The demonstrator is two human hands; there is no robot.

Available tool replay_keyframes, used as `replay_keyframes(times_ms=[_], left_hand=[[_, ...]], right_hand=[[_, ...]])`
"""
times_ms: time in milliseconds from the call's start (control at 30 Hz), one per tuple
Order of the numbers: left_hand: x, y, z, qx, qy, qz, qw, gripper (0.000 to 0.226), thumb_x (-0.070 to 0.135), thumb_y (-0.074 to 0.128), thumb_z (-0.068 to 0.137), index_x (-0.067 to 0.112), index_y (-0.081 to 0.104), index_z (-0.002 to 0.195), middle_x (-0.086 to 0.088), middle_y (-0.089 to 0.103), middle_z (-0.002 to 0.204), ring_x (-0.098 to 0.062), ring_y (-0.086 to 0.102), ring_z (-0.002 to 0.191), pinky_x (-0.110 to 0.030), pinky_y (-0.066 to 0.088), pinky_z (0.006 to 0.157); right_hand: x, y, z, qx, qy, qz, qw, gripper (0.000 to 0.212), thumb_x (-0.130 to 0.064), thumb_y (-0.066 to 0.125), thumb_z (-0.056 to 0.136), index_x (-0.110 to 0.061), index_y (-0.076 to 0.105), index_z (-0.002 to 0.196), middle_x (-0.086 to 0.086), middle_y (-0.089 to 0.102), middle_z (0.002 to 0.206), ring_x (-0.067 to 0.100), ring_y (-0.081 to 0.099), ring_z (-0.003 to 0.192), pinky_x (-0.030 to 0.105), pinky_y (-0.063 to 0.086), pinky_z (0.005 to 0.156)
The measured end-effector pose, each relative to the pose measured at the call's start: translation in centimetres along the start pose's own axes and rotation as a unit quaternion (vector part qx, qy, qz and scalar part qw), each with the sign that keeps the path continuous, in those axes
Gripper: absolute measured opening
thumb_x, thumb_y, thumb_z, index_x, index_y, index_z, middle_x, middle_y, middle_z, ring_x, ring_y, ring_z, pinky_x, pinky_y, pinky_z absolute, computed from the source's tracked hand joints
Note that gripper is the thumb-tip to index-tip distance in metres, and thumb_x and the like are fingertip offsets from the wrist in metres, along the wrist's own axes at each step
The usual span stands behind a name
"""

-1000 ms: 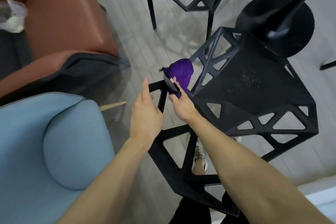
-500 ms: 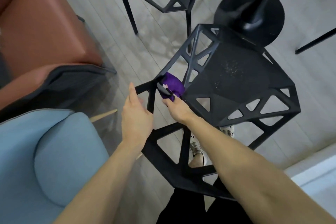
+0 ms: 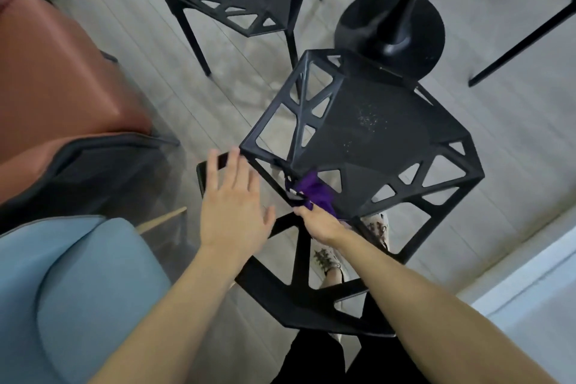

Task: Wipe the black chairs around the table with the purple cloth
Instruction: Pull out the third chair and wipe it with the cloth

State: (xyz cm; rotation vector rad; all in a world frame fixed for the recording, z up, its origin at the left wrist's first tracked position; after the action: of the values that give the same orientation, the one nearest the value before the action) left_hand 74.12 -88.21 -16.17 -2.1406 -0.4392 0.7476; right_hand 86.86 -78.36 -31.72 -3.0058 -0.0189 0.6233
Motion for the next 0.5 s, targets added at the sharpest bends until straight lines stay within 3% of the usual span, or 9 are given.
replay_keyframes(times_ms=[67,133,200,267,300,333,400,433,500], left_hand=[[2.8,1.1,0.2,-0.136,0.104,0.033,0.985,0.077,0.072,0.035,0.101,0.013,0.064,0.141,-0.015,0.066,0.139,-0.033,0.051,0.142,-0.059,0.012,0.128],[4.9,2.2,0.5,-0.245,0.139,0.033,0.959,0.061,0.066,0.045,0.103,0.015,0.064,0.13,-0.007,0.071,0.122,-0.028,0.065,0.119,-0.047,0.039,0.109],[6.0,3.0,1.1,-0.25,0.149,0.001,0.957,0.036,0.039,0.054,0.107,0.014,0.062,0.131,-0.006,0.07,0.123,-0.027,0.068,0.115,-0.039,0.046,0.086],[6.0,3.6,1.6,-0.233,0.152,-0.012,0.961,0.026,0.018,0.051,0.108,0.013,0.062,0.131,-0.008,0.069,0.124,-0.028,0.068,0.115,-0.037,0.045,0.08],[5.9,3.8,1.7,-0.232,0.152,-0.015,0.961,0.026,0.014,0.05,0.108,0.013,0.062,0.131,-0.008,0.068,0.124,-0.029,0.068,0.115,-0.037,0.044,0.08],[5.8,3.8,1.7,-0.244,0.15,-0.024,0.958,0.026,0.013,0.049,0.108,0.012,0.064,0.13,-0.009,0.068,0.125,-0.03,0.068,0.115,-0.037,0.044,0.08],[5.6,3.7,2.0,-0.252,0.138,-0.052,0.956,0.026,0.01,0.053,0.106,0.01,0.066,0.128,-0.011,0.068,0.125,-0.032,0.068,0.115,-0.036,0.044,0.08],[5.7,3.4,2.3,-0.254,0.137,-0.061,0.956,0.026,0.009,0.056,0.105,0.01,0.067,0.129,-0.012,0.068,0.125,-0.033,0.069,0.115,-0.037,0.044,0.08],[5.8,2.9,2.7,-0.262,0.138,-0.074,0.952,0.028,0.009,0.058,0.104,0.01,0.066,0.13,-0.012,0.067,0.128,-0.034,0.068,0.118,-0.038,0.045,0.081]], right_hand=[[-0.5,0.3,4.1,0.011,-0.011,0.016,1.0,0.077,-0.07,0.043,0.091,-0.028,0.05,0.156,-0.001,0.048,0.163,0.027,0.047,0.147,0.047,0.034,0.121],[-0.7,0.5,8.7,0.005,-0.007,0.038,0.999,0.073,-0.073,0.042,0.082,-0.03,0.059,0.138,-0.004,0.055,0.152,0.025,0.05,0.139,0.053,0.035,0.12],[-2.4,0.2,9.9,0.009,-0.024,0.064,0.998,0.063,-0.062,0.044,0.093,-0.028,0.055,0.144,0.0,0.051,0.153,0.028,0.046,0.143,0.049,0.031,0.121],[-3.2,-0.1,9.3,0.019,-0.033,0.059,0.998,0.069,-0.052,0.044,0.103,-0.02,0.039,0.163,0.002,0.041,0.167,0.032,0.04,0.151,0.042,0.03,0.12],[-3.0,-0.3,8.6,0.018,-0.035,0.046,0.998,0.066,-0.05,0.043,0.104,-0.018,0.042,0.161,0.006,0.046,0.164,0.033,0.045,0.147,0.042,0.034,0.116],[-2.2,-0.5,7.5,0.02,-0.039,0.034,0.998,0.058,-0.048,0.043,0.105,-0.016,0.053,0.152,0.01,0.056,0.153,0.033,0.053,0.138,0.041,0.039,0.108],[0.0,-0.9,4.8,0.025,-0.055,0.007,0.998,0.034,-0.043,0.046,0.105,-0.018,0.069,0.107,0.008,0.07,0.113,0.029,0.063,0.107,0.039,0.045,0.087],[0.6,-1.4,3.2,0.023,-0.056,-0.002,0.998,0.032,-0.04,0.048,0.106,-0.02,0.063,0.086,0.004,0.067,0.095,0.026,0.061,0.094,0.038,0.043,0.076],[1.0,-2.1,1.8,0.013,-0.041,-0.004,0.999,0.037,-0.039,0.047,0.107,-0.022,0.054,0.075,0.002,0.063,0.087,0.024,0.057,0.089,0.036,0.037,0.07]])
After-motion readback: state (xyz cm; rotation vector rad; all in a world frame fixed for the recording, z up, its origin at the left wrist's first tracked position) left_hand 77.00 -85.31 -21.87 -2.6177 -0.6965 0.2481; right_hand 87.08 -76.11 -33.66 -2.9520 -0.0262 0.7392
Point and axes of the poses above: each hand's wrist, its own z-axis towards the middle knuckle, its own y-axis out of the palm, x = y × z, the point moved 4 cm from there along z, towards the middle knuckle
